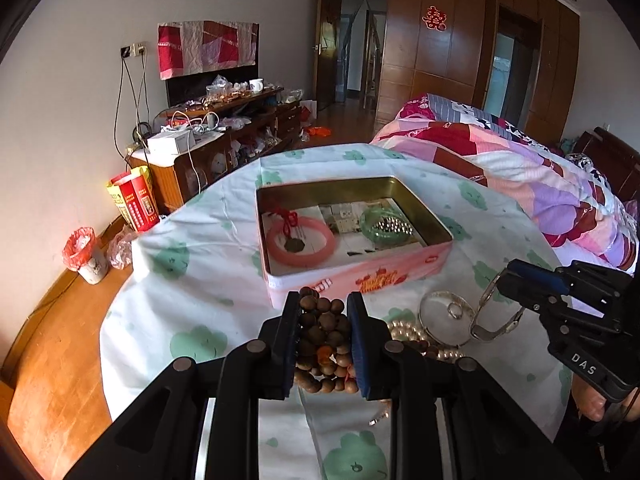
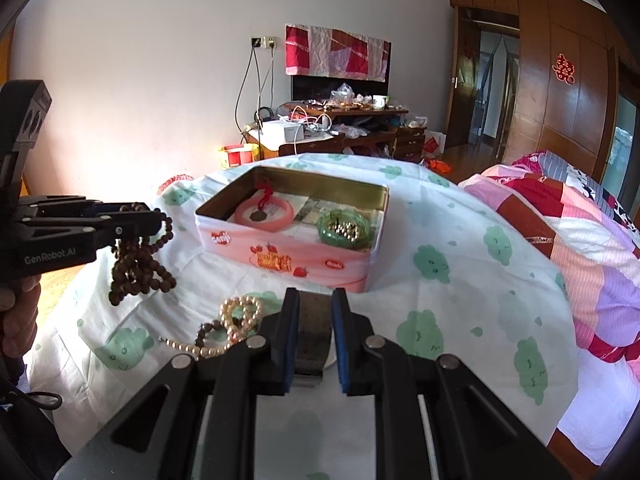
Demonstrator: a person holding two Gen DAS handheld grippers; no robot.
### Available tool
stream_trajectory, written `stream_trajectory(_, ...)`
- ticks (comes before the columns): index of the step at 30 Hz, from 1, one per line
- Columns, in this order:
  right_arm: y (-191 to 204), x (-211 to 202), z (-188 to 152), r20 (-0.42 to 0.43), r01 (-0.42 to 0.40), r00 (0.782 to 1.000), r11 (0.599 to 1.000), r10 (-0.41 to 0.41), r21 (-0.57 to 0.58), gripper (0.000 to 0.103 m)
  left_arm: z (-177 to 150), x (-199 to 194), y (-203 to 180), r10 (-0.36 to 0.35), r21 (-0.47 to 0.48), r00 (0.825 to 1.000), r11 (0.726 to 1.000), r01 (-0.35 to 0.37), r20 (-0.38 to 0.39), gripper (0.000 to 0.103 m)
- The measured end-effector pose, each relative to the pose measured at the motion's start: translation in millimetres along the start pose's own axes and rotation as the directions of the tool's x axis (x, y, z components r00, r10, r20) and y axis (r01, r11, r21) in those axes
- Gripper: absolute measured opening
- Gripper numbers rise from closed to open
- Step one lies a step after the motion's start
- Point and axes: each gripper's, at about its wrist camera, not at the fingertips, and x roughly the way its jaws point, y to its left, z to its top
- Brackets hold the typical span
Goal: Organize jewelry
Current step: 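Carry the bead bracelet and watch into the pink tin and open both tools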
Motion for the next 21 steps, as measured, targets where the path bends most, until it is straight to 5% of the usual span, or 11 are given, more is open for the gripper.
stream_trajectory(21,-2,11,59,0.056,-0.004,0.998,0.998,0.007,-0.067,0.018,48,13,4,0.064,0.061,0.997,0.996,-0.067,0.042,0.023)
